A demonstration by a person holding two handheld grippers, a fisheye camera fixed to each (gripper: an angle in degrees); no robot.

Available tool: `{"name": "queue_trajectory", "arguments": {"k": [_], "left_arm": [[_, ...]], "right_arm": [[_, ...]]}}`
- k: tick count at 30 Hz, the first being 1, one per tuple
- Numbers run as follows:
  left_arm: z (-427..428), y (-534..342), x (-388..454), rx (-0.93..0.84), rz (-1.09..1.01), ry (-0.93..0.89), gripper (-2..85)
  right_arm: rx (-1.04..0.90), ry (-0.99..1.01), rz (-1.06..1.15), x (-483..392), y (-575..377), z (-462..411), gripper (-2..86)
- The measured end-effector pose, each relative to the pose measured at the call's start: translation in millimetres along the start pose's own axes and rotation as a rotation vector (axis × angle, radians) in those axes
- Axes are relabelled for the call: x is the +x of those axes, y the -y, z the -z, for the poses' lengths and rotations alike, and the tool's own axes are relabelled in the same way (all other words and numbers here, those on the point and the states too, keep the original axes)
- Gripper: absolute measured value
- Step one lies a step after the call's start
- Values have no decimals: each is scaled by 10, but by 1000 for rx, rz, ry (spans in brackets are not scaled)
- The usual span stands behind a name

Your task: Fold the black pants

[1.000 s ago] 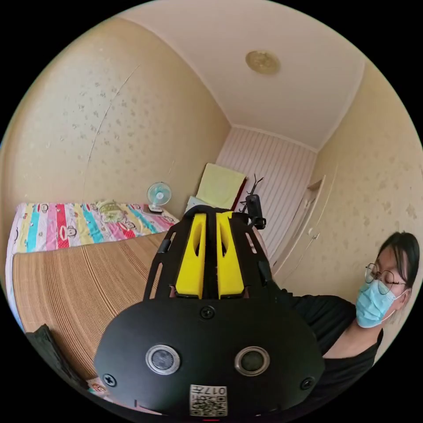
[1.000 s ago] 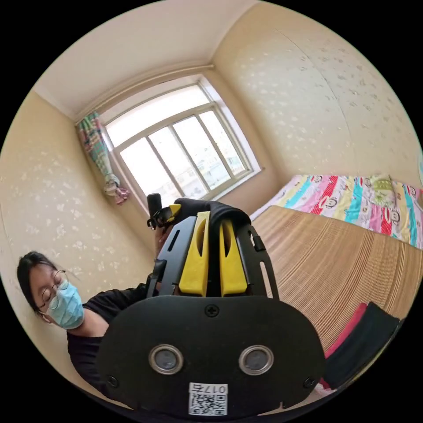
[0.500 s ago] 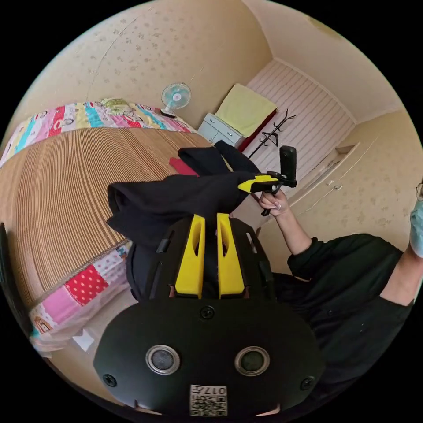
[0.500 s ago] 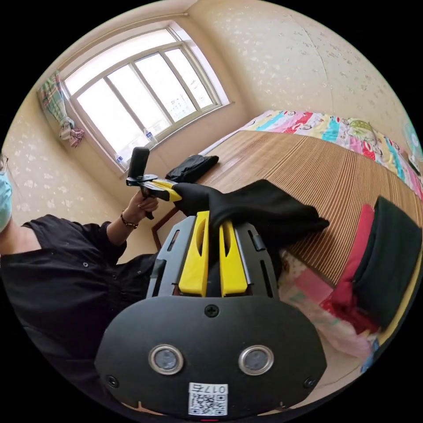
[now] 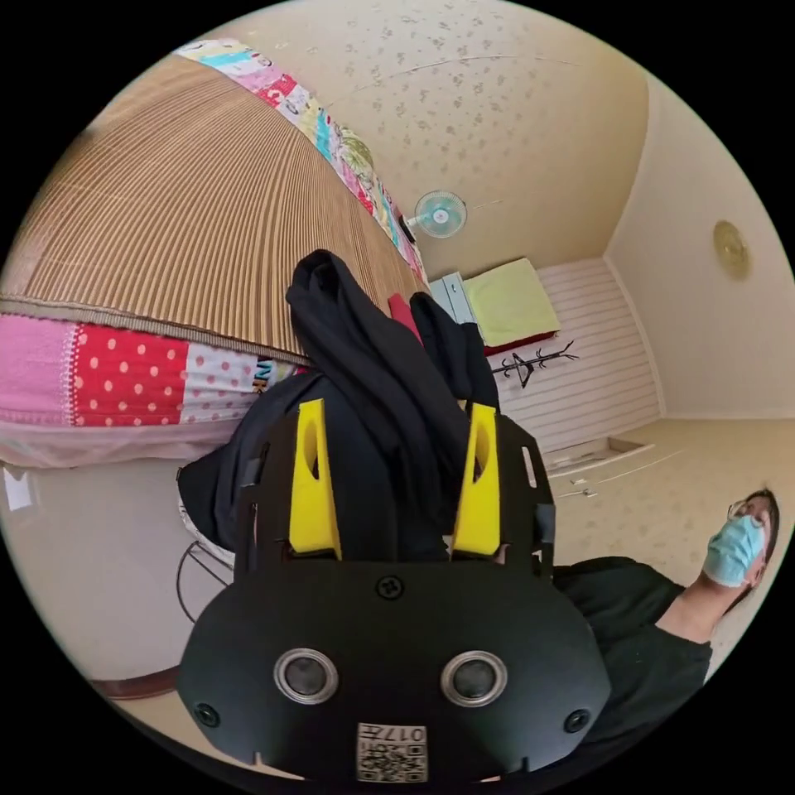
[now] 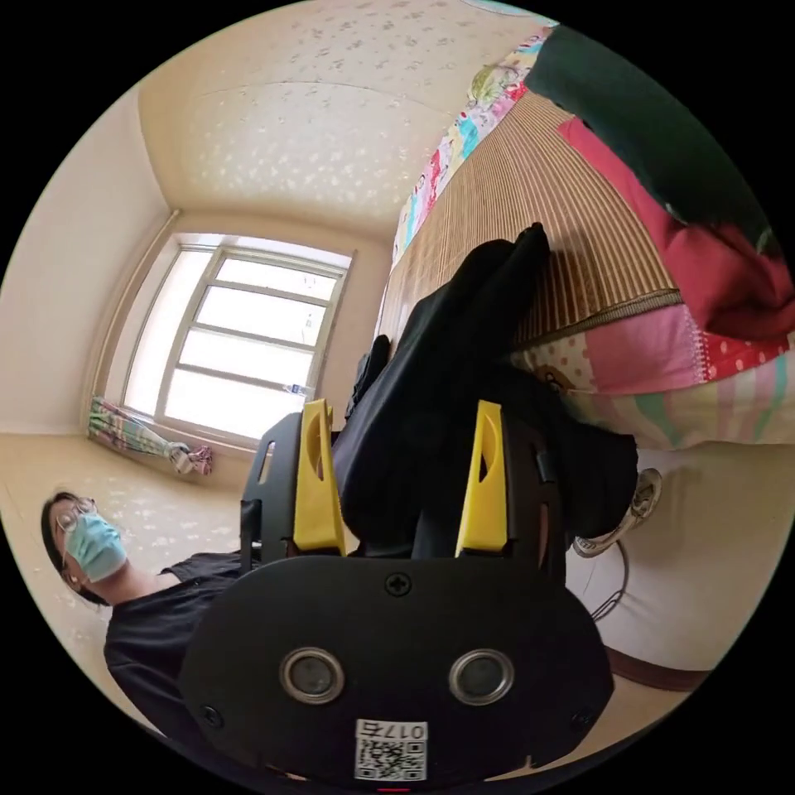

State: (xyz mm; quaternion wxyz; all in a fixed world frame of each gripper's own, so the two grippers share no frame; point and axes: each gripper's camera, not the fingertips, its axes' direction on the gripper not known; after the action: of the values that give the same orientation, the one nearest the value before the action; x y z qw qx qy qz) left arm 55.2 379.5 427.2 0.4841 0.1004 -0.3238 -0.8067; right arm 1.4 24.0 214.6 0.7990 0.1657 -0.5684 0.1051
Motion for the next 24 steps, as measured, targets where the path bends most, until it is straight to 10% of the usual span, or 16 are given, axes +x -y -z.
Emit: {"name": "queue_trajectory", "arguments": {"k": [11, 24], "left_arm": [[-663, 846, 448, -152, 17, 317, 185], [-1031, 1338, 2065, -111, -243, 209, 96]], "right_arm": [[-211, -323, 58, -334, 664, -1181, 193], [-101, -421, 352, -1503, 647, -276, 102]]}}
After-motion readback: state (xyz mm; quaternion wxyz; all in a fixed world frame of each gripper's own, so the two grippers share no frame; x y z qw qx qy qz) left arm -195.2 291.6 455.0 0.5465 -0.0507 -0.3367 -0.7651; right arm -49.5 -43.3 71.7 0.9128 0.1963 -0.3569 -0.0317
